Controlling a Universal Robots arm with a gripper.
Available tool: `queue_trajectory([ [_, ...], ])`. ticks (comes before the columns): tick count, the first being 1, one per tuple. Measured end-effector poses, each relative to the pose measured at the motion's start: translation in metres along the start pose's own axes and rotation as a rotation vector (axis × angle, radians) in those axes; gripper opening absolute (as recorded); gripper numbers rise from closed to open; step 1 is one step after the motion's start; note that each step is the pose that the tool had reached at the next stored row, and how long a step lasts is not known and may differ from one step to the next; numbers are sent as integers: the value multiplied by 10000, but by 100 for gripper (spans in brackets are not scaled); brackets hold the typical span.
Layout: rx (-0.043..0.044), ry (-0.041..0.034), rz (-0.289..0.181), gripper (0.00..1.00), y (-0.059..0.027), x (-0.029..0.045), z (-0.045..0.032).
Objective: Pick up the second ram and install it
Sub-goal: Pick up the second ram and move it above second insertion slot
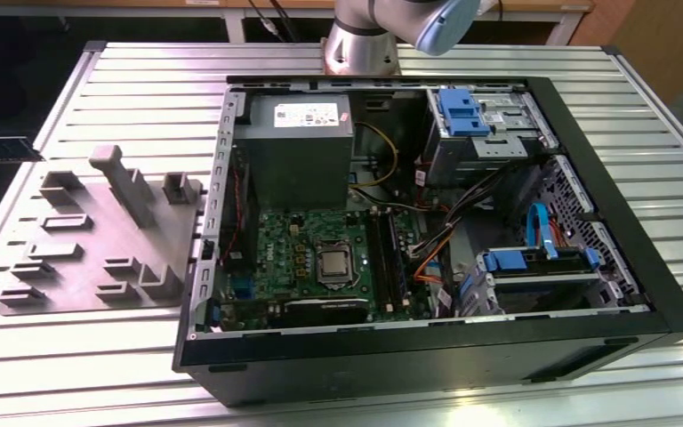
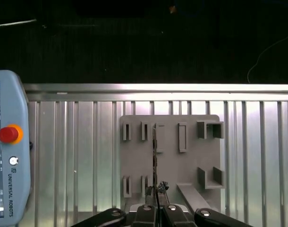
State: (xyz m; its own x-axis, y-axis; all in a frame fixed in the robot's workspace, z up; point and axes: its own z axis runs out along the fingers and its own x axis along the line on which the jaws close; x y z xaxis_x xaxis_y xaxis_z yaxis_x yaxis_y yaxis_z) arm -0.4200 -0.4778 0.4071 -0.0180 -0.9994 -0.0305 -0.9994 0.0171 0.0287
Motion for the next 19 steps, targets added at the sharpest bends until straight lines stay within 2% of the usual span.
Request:
queue_trajectory([
  [5, 1, -1, 3, 12, -83, -1, -1],
  [19, 3, -3, 60, 12, -474, -8, -12],
])
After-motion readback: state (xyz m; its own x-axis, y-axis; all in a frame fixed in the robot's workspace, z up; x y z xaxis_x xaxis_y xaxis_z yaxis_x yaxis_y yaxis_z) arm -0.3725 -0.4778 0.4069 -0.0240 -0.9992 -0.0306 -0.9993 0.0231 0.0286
